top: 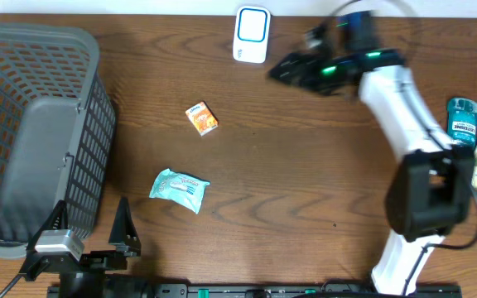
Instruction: Scan the item barcode
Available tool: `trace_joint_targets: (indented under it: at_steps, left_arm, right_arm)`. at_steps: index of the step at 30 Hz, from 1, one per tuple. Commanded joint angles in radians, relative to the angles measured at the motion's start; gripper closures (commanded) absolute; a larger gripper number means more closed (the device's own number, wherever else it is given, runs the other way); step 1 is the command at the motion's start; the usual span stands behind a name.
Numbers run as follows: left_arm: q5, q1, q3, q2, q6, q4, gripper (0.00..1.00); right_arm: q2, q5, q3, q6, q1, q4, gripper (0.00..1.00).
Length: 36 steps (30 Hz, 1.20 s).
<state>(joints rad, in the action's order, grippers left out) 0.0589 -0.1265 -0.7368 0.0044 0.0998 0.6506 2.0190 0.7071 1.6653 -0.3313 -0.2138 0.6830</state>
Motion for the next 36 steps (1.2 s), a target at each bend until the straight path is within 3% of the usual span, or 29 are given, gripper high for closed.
trace_joint_targets:
  at_steps: [1,6,14,19,28,36]
  left_arm:
    - [0.005,-0.004,0.0,-0.002,-0.016,-0.002,0.02]
    - [0.005,-0.004,0.0,-0.002,-0.016,-0.002,0.02]
    - [0.005,-0.004,0.0,-0.002,-0.016,-0.002,0.02]
    - [0.005,-0.004,0.0,-0.002,-0.016,-0.001,0.02]
    - [0.005,-0.004,0.0,-0.002,-0.016,-0.001,0.02]
    - [0.005,-0.004,0.0,-0.002,-0.016,-0.001,0.02]
  right_arm:
    - [0.031,-0.064,-0.006,0.026,-0.12,-0.003,0.01]
    - [0.052,-0.431,-0.007,0.298,-0.32,-0.002,0.01]
    - [0.077,-1.068,-0.007,0.531,-0.55,-0.081,0.01]
    - [0.133,-1.091,-0.007,0.784,-0.608,-0.122,0.01]
    - [0.222,-1.091,-0.007,0.815,-0.613,-0.231,0.03]
    - [0.237,-1.091,-0.007,0.957,-0.613,-0.239,0.08]
